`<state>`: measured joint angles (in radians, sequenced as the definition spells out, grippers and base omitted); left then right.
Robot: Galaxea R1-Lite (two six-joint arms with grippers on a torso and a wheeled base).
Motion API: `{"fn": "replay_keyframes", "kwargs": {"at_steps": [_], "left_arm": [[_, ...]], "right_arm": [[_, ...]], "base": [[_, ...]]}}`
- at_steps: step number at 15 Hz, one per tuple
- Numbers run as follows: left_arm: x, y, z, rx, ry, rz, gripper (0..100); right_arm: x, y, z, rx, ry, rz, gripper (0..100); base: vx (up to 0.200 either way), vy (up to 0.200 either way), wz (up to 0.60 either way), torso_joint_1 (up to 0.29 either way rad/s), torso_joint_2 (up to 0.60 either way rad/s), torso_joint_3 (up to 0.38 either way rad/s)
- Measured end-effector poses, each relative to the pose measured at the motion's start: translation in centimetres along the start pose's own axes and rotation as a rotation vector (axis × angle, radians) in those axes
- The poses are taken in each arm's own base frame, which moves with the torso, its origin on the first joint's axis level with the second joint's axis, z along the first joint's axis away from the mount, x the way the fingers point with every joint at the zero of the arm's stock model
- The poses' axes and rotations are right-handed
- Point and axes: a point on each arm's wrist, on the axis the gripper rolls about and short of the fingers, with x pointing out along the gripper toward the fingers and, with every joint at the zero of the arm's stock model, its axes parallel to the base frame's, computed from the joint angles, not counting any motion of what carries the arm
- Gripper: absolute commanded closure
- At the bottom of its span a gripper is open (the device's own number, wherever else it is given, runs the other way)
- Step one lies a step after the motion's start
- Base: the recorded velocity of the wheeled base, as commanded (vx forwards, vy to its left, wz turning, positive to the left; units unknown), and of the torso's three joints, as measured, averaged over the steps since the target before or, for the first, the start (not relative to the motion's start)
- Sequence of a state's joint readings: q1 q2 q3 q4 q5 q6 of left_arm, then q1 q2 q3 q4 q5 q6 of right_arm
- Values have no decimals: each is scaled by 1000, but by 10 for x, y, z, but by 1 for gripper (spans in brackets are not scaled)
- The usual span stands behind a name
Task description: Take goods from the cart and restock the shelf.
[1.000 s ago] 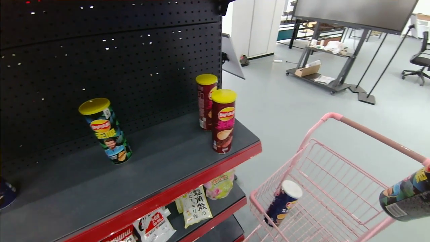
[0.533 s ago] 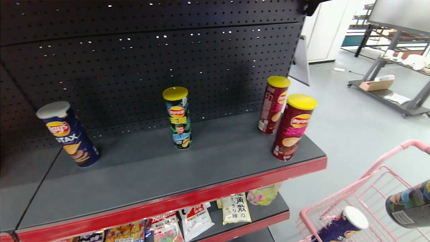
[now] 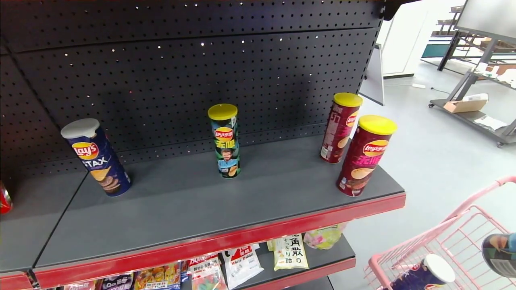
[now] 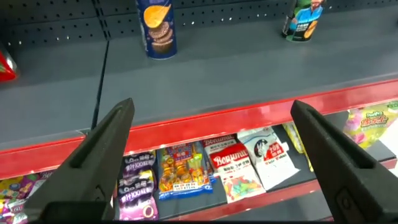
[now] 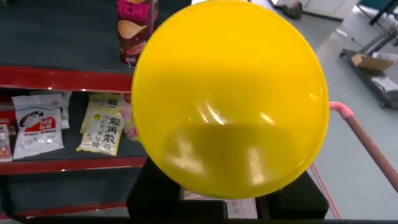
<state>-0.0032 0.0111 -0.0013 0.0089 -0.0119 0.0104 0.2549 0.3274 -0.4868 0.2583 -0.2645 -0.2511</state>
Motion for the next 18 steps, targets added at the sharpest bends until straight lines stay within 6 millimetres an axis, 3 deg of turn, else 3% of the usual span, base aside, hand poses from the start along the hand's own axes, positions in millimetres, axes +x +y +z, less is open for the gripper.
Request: {"fn": "replay_keyframes", "kwargs": {"at_steps": [5, 7, 9, 11, 13, 18], "left_arm": [[5, 0, 6, 31, 65, -129, 0], [8, 0, 25, -9, 68, -168, 0], [18, -1, 60, -67, 78, -191, 0], [48, -5, 96, -99, 119, -256, 0], [92, -16, 119, -87, 177, -383, 0], [197, -57, 136, 26, 196, -675, 0]], "right_arm": [[-18, 2, -31, 38, -116, 67, 100], [-17, 3, -34, 55, -110, 74, 100], [-12, 4, -31, 60, -78, 83, 100], [-6, 5, -27, 55, -46, 91, 100], [-2, 6, -25, 82, -22, 96, 100], [0, 6, -23, 111, -6, 97, 100]], "base": [[0, 0, 0, 0, 0, 0], [0, 0, 0, 0, 0, 0], [0, 0, 0, 0, 0, 0], [0, 0, 0, 0, 0, 0], [0, 0, 0, 0, 0, 0], [0, 0, 0, 0, 0, 0]]}}
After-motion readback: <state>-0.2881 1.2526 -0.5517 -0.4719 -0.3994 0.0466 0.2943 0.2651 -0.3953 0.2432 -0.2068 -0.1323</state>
